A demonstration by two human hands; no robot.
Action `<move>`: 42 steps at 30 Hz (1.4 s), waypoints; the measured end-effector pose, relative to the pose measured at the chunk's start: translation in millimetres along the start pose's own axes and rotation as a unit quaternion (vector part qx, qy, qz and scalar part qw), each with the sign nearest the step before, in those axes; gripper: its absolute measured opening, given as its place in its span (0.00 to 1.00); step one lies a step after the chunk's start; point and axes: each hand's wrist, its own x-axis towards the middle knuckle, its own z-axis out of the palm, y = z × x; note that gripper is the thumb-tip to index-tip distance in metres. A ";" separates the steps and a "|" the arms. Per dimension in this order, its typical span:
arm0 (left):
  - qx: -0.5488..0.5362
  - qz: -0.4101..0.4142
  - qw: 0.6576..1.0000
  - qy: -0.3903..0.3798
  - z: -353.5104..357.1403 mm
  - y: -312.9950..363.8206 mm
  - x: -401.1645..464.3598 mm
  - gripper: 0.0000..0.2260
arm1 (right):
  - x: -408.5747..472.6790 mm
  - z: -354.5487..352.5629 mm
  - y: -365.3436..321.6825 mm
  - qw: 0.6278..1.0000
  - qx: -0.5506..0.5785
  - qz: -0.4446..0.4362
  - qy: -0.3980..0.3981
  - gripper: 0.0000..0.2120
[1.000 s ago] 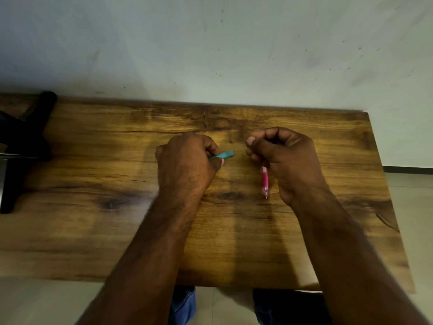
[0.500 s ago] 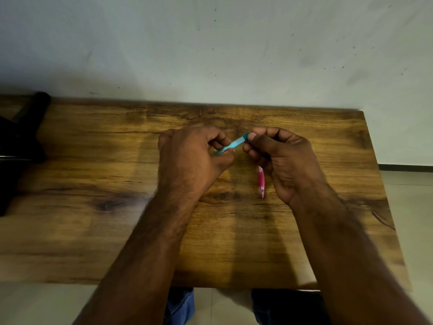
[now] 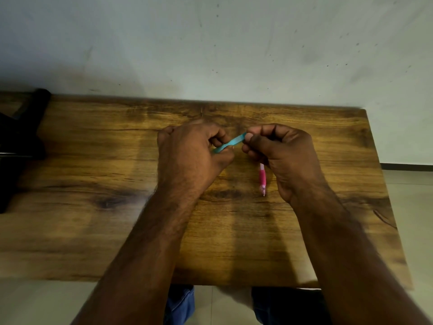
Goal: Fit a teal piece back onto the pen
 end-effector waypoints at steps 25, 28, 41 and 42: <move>0.083 -0.197 0.977 -0.022 21.1 -13.2 3.7 0.16 | 4.7 -7.6 8.7 0.934 -0.321 -0.106 0.114 0.04; 0.087 -0.194 0.977 -0.026 20.5 -13.3 3.8 0.16 | 2.4 -8.1 8.8 0.907 -0.388 -0.114 0.116 0.05; -0.020 -0.115 0.993 0.023 11.8 -10.7 0.3 0.12 | 5.4 -1.9 9.5 0.989 -0.133 -0.016 0.056 0.05; -0.046 -0.098 0.994 0.027 11.6 -9.5 -0.6 0.10 | 6.2 -2.0 7.6 0.998 -0.048 -0.001 0.040 0.06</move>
